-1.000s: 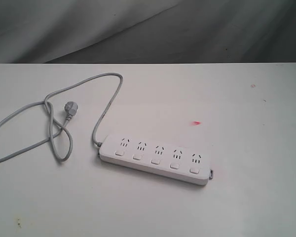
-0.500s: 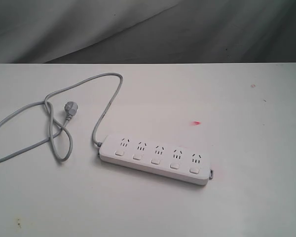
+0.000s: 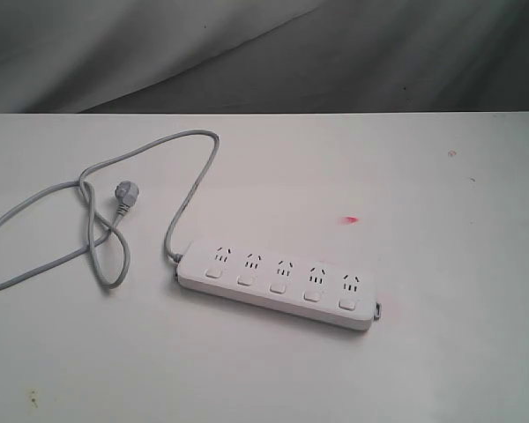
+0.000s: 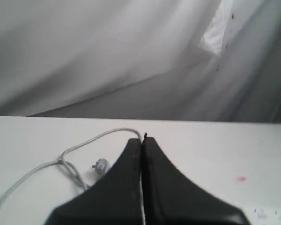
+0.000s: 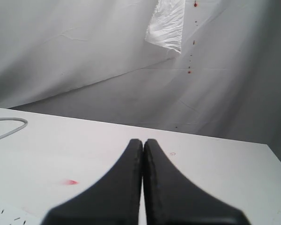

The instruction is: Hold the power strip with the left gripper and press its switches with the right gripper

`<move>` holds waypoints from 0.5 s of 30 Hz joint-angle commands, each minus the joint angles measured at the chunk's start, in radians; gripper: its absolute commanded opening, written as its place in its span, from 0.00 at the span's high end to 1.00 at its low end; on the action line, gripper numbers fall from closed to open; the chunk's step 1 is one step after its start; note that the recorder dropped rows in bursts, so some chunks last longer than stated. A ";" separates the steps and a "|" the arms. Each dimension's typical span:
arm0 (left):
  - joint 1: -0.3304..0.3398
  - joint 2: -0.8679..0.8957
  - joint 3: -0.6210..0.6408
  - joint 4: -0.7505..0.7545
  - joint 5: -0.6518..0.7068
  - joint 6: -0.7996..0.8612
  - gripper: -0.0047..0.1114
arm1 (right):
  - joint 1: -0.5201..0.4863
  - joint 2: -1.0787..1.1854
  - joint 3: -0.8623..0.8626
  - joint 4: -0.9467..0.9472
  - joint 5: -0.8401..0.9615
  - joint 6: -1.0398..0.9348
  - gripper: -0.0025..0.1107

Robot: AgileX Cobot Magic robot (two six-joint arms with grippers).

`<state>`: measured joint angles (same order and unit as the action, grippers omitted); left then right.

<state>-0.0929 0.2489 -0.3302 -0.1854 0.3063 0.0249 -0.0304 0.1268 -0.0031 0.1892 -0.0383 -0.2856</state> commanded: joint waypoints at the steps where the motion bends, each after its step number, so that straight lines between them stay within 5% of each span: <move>1: -0.005 0.282 -0.212 -0.087 0.244 0.450 0.96 | -0.007 -0.005 0.003 0.005 0.000 0.004 0.98; 4: -0.005 0.607 -0.424 -0.316 0.450 0.989 0.96 | -0.007 -0.005 0.003 0.005 0.000 0.007 0.98; 9: -0.005 1.058 -0.702 -0.321 0.597 1.220 0.96 | -0.007 -0.005 0.003 0.005 0.000 0.007 0.98; 15: -0.005 1.273 -0.801 -0.369 0.550 1.421 0.96 | -0.007 -0.005 0.003 0.005 0.000 0.005 0.98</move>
<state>-0.0929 1.4664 -1.1070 -0.5128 0.8806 1.3375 -0.0304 0.1268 -0.0031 0.1892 -0.0383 -0.2856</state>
